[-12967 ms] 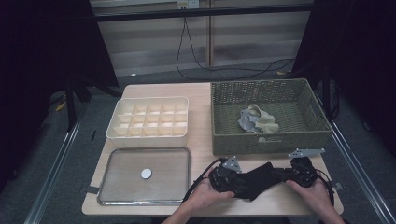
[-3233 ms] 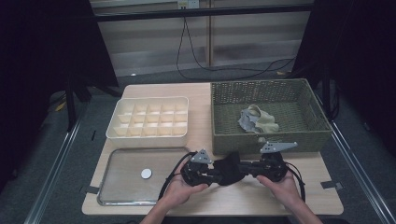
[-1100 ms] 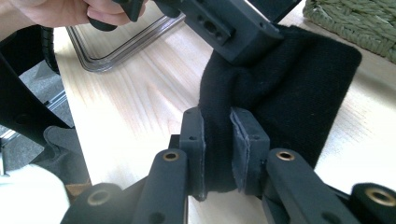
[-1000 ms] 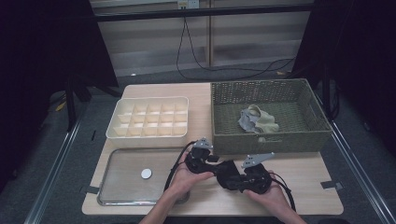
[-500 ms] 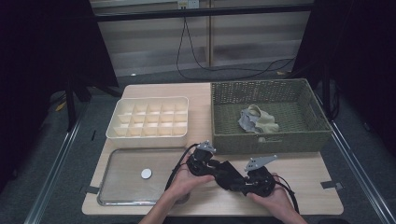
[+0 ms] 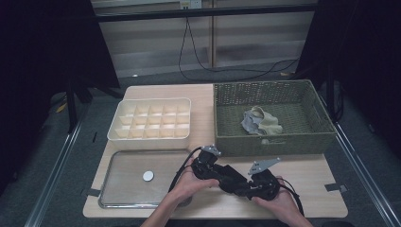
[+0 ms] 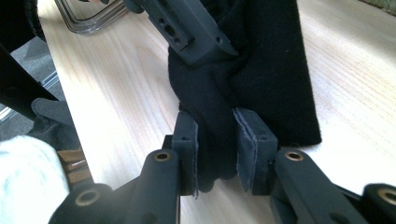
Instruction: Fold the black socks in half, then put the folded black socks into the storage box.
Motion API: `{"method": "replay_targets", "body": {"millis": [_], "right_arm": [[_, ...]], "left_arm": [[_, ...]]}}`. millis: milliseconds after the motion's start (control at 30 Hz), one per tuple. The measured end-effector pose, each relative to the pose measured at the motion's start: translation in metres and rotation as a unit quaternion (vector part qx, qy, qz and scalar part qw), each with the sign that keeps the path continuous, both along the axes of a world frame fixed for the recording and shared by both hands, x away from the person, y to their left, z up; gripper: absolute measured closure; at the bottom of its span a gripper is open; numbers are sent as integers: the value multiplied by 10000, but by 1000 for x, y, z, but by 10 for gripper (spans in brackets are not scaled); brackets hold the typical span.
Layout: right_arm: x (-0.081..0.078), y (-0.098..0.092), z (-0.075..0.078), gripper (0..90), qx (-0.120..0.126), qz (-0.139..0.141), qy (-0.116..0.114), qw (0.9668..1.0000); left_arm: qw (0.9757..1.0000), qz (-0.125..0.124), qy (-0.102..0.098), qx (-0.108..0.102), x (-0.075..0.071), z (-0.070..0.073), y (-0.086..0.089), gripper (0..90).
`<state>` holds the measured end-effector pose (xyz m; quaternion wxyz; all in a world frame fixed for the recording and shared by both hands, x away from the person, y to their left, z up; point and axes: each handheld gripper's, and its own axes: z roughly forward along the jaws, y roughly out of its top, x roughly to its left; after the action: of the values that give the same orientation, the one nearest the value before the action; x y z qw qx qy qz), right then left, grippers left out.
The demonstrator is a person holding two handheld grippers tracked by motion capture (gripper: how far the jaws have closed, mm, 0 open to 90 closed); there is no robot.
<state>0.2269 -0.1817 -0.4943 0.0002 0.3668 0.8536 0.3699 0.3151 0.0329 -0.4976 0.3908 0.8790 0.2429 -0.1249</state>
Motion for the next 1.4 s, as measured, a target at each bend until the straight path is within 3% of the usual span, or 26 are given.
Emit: {"method": "replay_targets", "body": {"millis": [33,100,233,300,400,433,500,667,767,933,1000,1067,1133,1300,1400], "right_arm": [[0,0,0,710,12,-6,-4,10000],[-1,1,0,710,-19,5,-10,10000],[-2,1,1,710,-85,3,-52,10000],[-2,1,0,709,-86,11,-76,9999],[-3,0,-1,707,23,-66,-49,10000],[-2,-2,-2,705,113,-73,-9,9999],[-1,-3,-2,693,172,-114,74,9998],[0,-4,1,624,226,-82,52,9997],[2,-5,2,583,404,-159,75,9990],[4,-8,4,511,432,-250,49,9987],[3,-8,6,481,446,-240,4,9987],[2,-9,6,451,471,-263,-13,9985],[2,-10,6,412,458,-267,-27,9986],[3,-16,9,364,502,-414,-157,9978],[4,-17,9,326,486,-428,-168,9978]], "left_arm": [[10000,-19,46,-86,0,-1,0,329],[9998,-97,139,-67,1,-1,-1,342],[9985,-283,415,-239,1,-2,-2,423],[9979,-334,452,-316,0,-2,-2,496],[9991,-220,298,-184,-4,2,-4,582],[9989,-233,322,-247,-5,3,-4,592],[9994,-196,246,-137,-6,6,-5,604],[9995,-209,210,-116,-4,11,-1,614],[9995,-145,244,-143,-2,11,1,615],[9996,-138,196,-163,-2,15,4,615],[9999,-76,73,-77,-2,17,7,615],[9998,-98,120,-150,-3,18,7,614],[10000,-64,38,-34,-4,19,7,613],[9998,-73,148,-80,-4,23,11,614],[10000,-75,13,26,-5,28,13,614]]}}
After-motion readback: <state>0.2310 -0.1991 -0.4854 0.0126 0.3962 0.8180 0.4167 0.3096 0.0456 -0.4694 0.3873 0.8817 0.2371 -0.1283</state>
